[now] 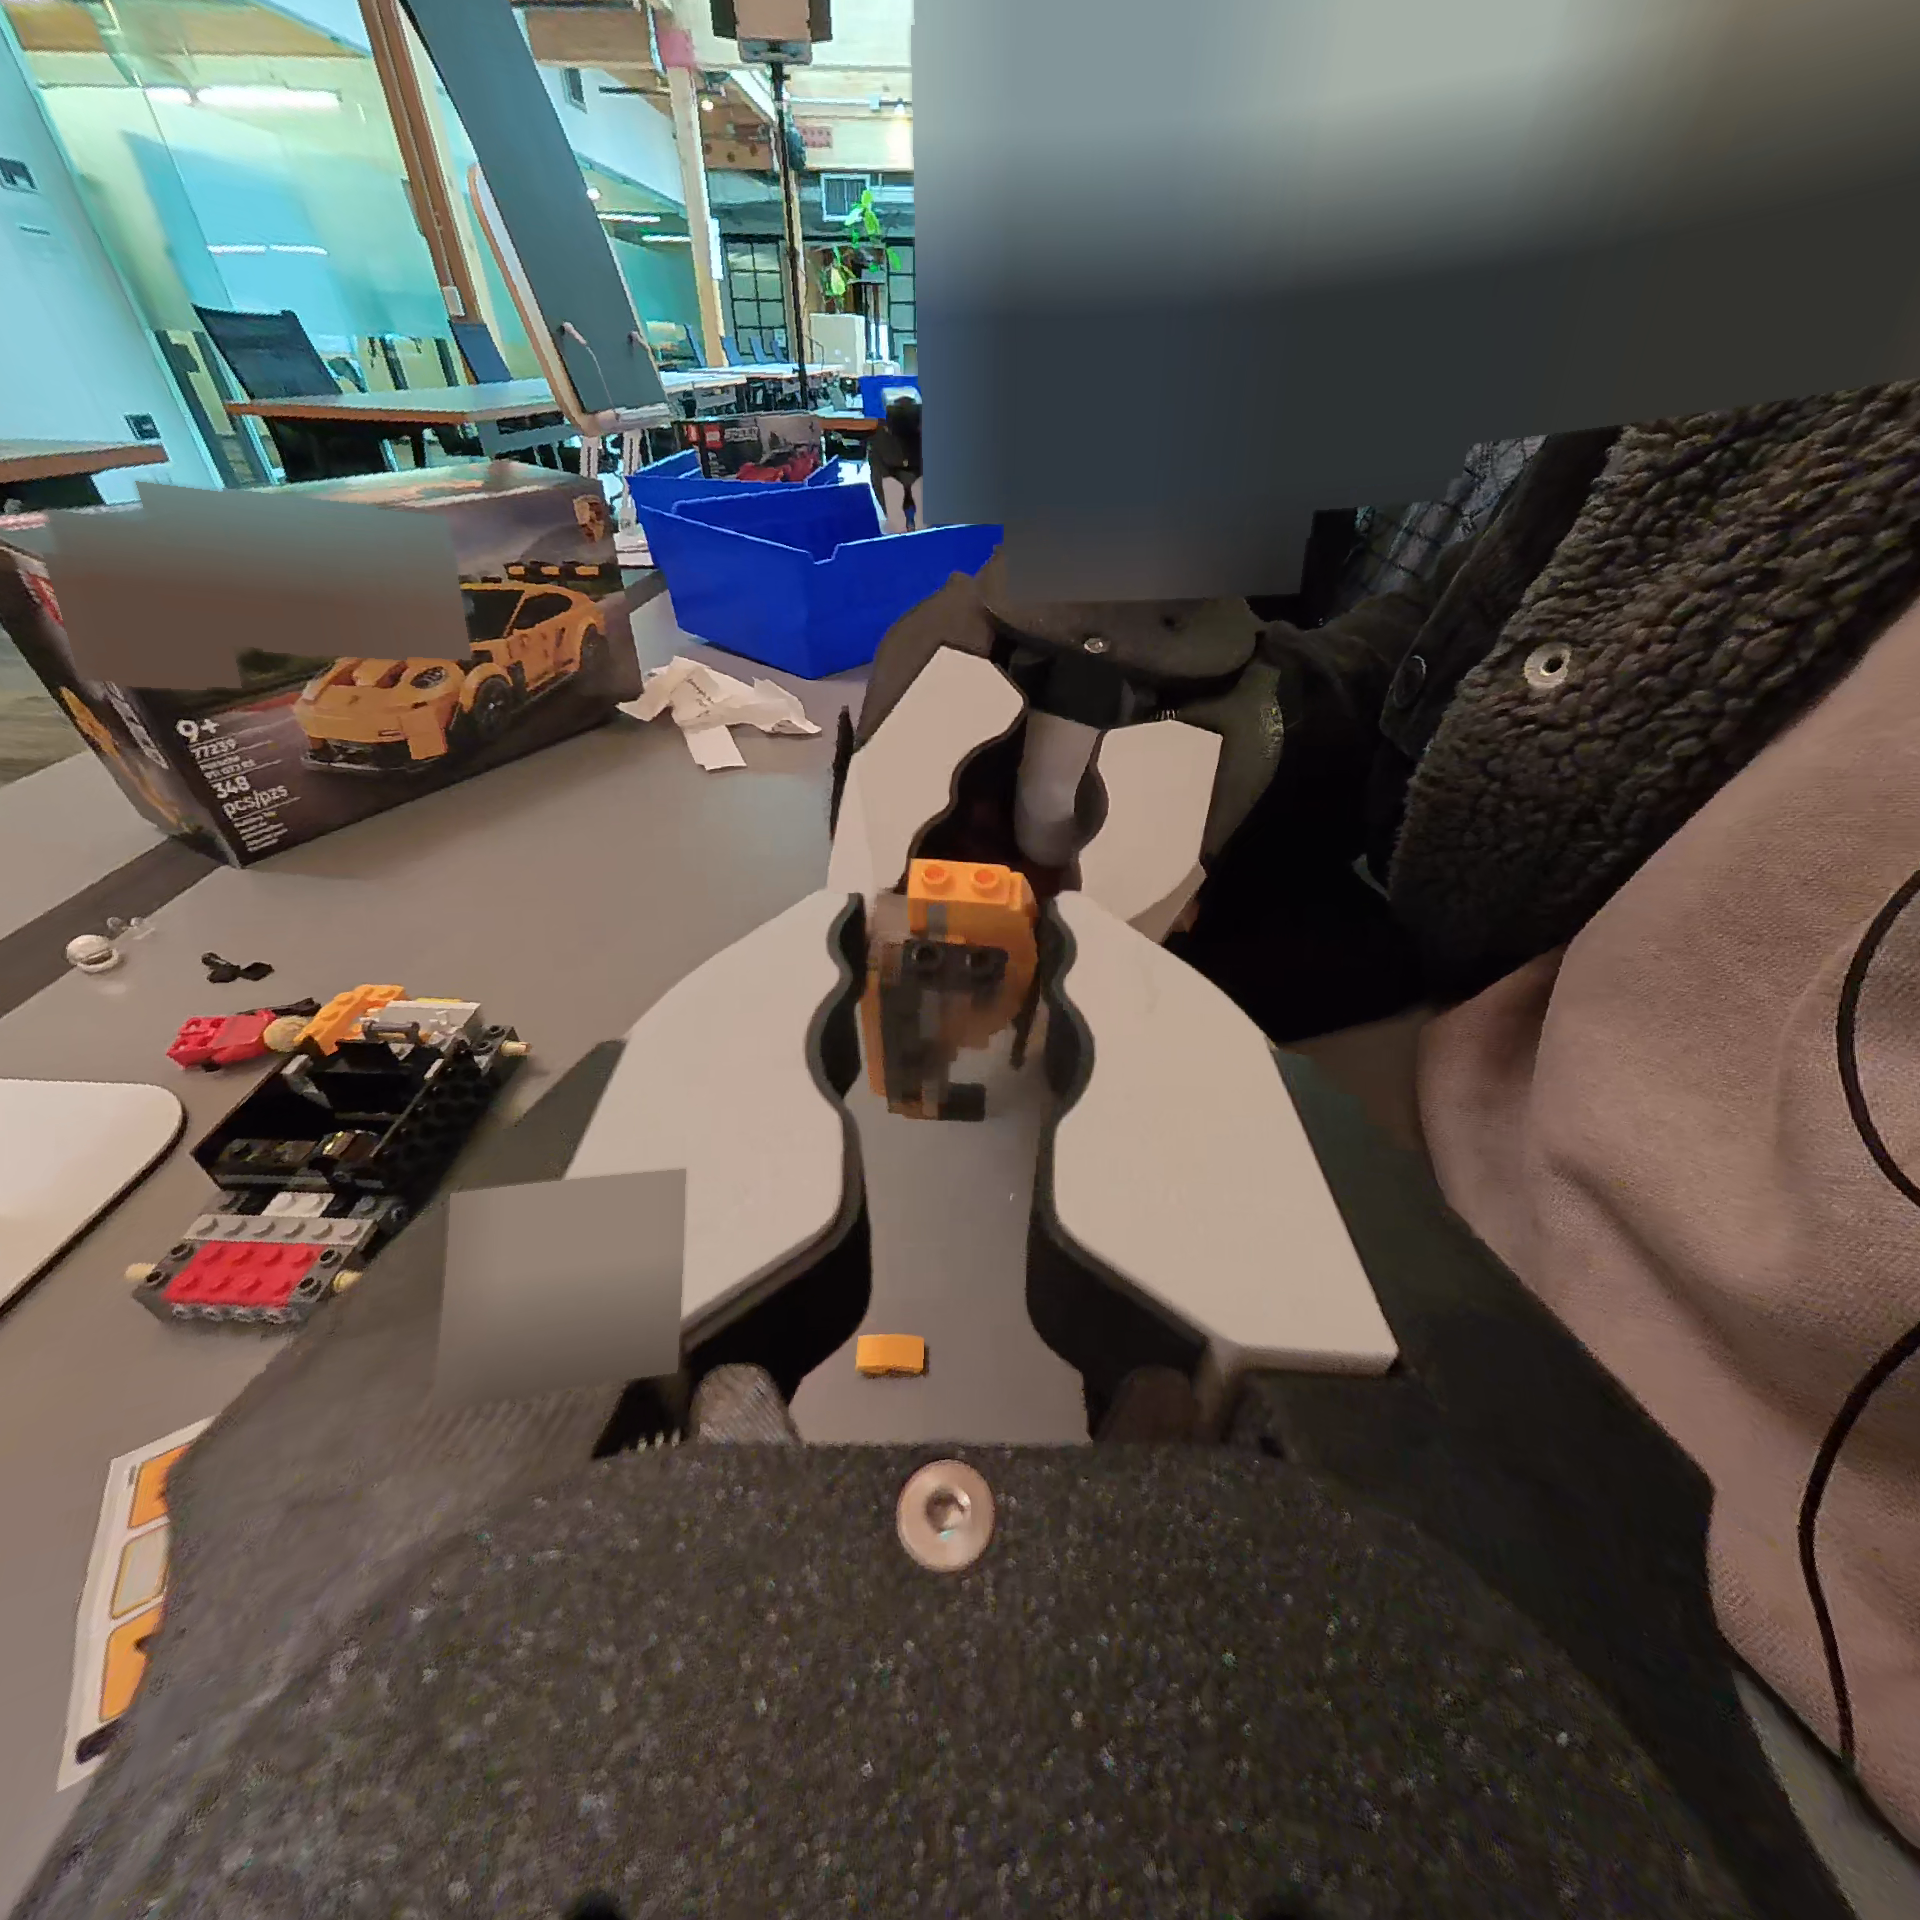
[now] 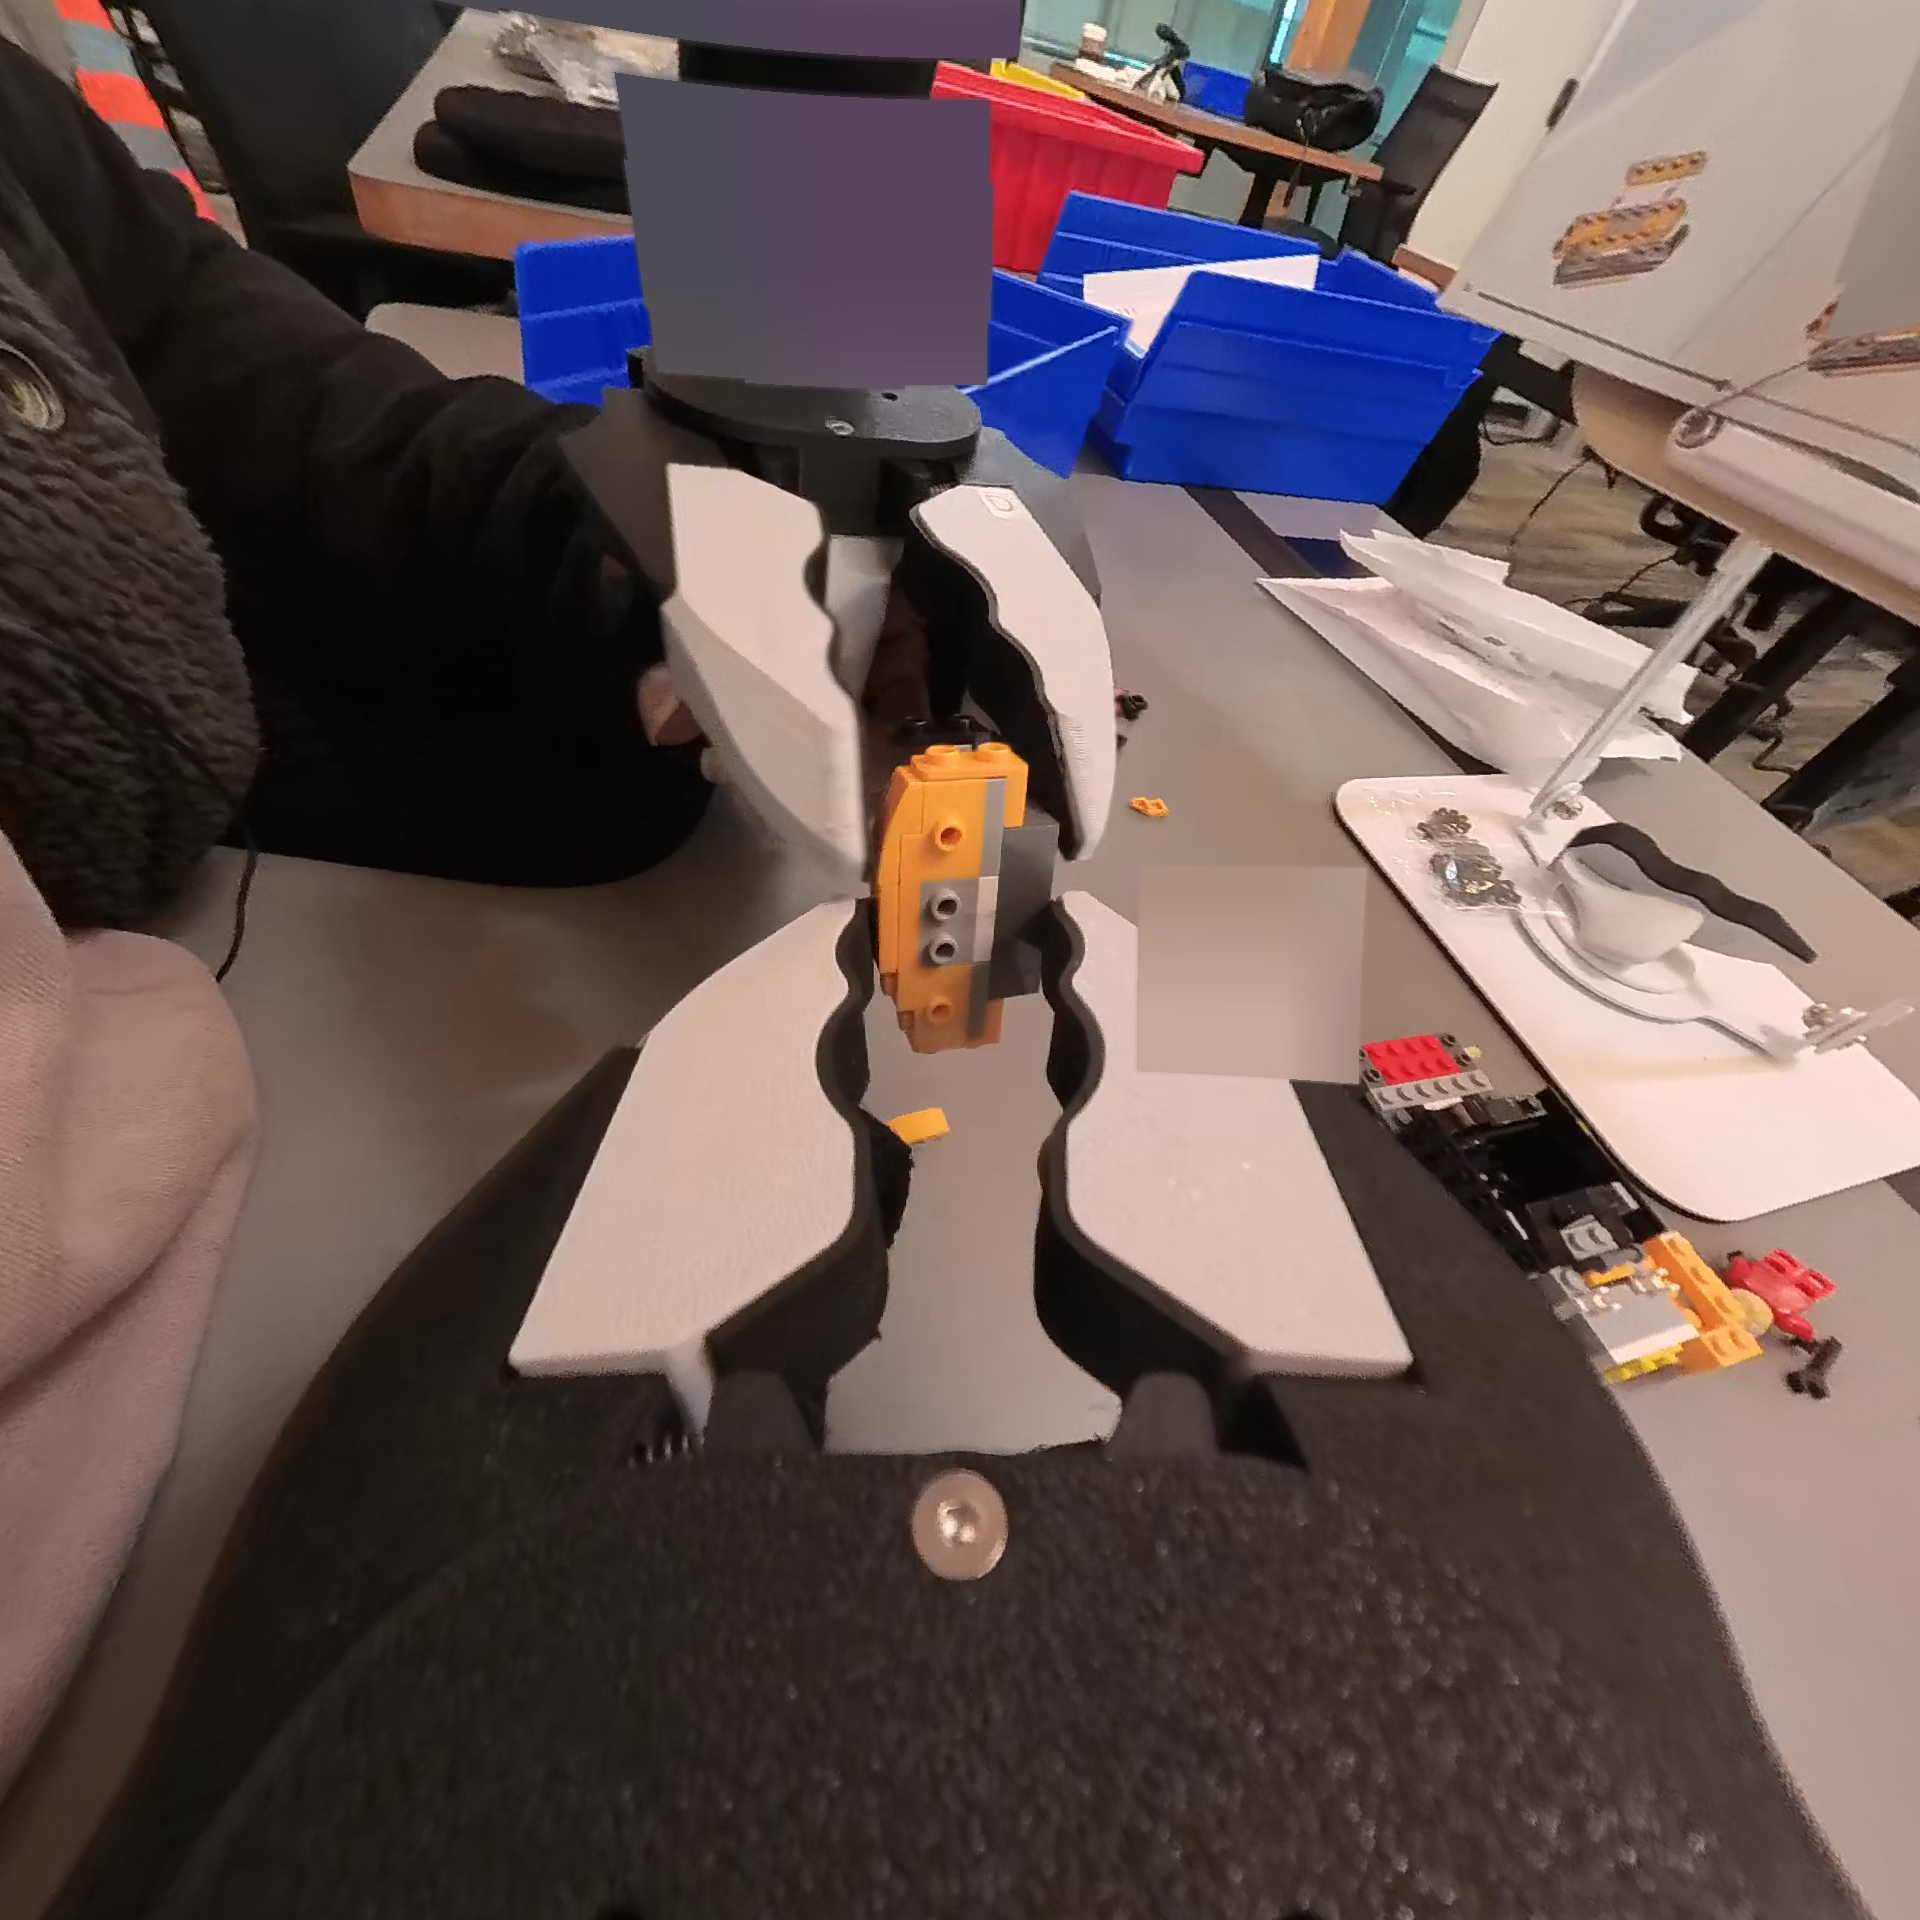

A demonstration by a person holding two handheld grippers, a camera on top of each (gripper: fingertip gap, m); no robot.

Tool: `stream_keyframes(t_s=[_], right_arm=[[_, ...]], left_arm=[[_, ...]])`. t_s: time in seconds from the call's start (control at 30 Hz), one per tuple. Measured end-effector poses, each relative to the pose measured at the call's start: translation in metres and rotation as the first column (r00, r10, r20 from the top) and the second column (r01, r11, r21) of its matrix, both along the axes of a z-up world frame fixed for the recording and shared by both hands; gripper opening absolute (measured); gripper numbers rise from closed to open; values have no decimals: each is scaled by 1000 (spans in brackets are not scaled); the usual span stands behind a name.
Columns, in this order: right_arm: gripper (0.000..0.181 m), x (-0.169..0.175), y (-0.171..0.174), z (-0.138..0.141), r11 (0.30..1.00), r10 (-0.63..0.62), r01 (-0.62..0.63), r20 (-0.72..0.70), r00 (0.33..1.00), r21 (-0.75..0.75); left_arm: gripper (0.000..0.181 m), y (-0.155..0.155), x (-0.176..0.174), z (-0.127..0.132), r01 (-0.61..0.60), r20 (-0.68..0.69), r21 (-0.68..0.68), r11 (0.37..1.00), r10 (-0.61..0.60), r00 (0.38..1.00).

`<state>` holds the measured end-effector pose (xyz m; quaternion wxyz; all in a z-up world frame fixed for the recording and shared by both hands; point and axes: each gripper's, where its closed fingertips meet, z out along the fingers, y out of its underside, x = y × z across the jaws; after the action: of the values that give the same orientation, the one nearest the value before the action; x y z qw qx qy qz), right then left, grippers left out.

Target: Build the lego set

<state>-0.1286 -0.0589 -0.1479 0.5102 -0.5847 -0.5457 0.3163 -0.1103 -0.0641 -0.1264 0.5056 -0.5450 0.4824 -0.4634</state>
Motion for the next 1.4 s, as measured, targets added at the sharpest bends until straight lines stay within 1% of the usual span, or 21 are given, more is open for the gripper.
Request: stream_keyframes(t_s=[0.2,0.53,0.57,0.67,0.7,0.77,0.8,0.87,0.93,1.03,1.07,1.17,1.2,1.27,1.33,1.37,1.4], right_arm=[[31,-2,-4,0,999,10,-11,16,1000,45],[31,-3,-4,0,999,13,-13,4,1000,34],[31,-3,-3,-1,1000,10,-10,0,1000,11],[31,-1,1,-7,991,27,-25,17,999,-129],[31,-1,0,-10,984,56,-48,38,998,-172],[31,0,0,-15,964,106,-80,94,990,-252],[31,2,0,-17,952,138,-99,117,983,-288],[31,4,-6,-21,908,237,-156,169,957,-390],[31,6,-12,-26,857,340,-211,208,917,-470],[31,8,-20,-33,782,477,-261,274,835,-566],[31,10,-23,-37,756,523,-269,303,797,-597],[31,9,-26,-45,720,599,-279,366,712,-636],[31,8,-28,-48,711,617,-279,382,688,-645],[31,7,-29,-54,714,632,-279,420,652,-642],[31,7,-25,-58,718,627,-270,428,651,-642],[31,6,-22,-57,722,614,-259,423,666,-642],[36,5,-17,-55,732,593,-249,413,692,-635]], left_arm=[[30,-4,-2,0,29,-4,-16,999,-30,1000],[30,-4,-2,-1,43,-11,-46,998,-44,999],[30,-2,-2,-1,42,-4,-62,997,-42,999],[30,3,-3,-7,52,-11,-135,990,-54,998],[30,3,-4,-9,63,-28,-134,989,-67,997],[38,4,-9,-10,65,-42,-98,993,-70,997],[37,3,-12,-11,74,-57,-80,994,-79,995],[38,3,-17,-14,65,-98,-22,998,-67,993],[36,1,-19,-20,60,-158,74,995,-48,986],[34,-10,-15,-30,104,-254,183,978,-55,966],[32,-14,-13,-32,118,-274,206,971,-58,960],[23,-17,-10,-39,132,-327,251,959,-44,944],[16,-18,-10,-43,142,-349,264,954,-42,936],[12,-21,-10,-49,164,-387,282,945,-44,921],[12,-18,-12,-54,155,-406,306,939,-18,914],[11,-15,-13,-55,143,-408,315,938,-2,913],[8,-11,-16,-57,123,-407,310,943,14,913]])
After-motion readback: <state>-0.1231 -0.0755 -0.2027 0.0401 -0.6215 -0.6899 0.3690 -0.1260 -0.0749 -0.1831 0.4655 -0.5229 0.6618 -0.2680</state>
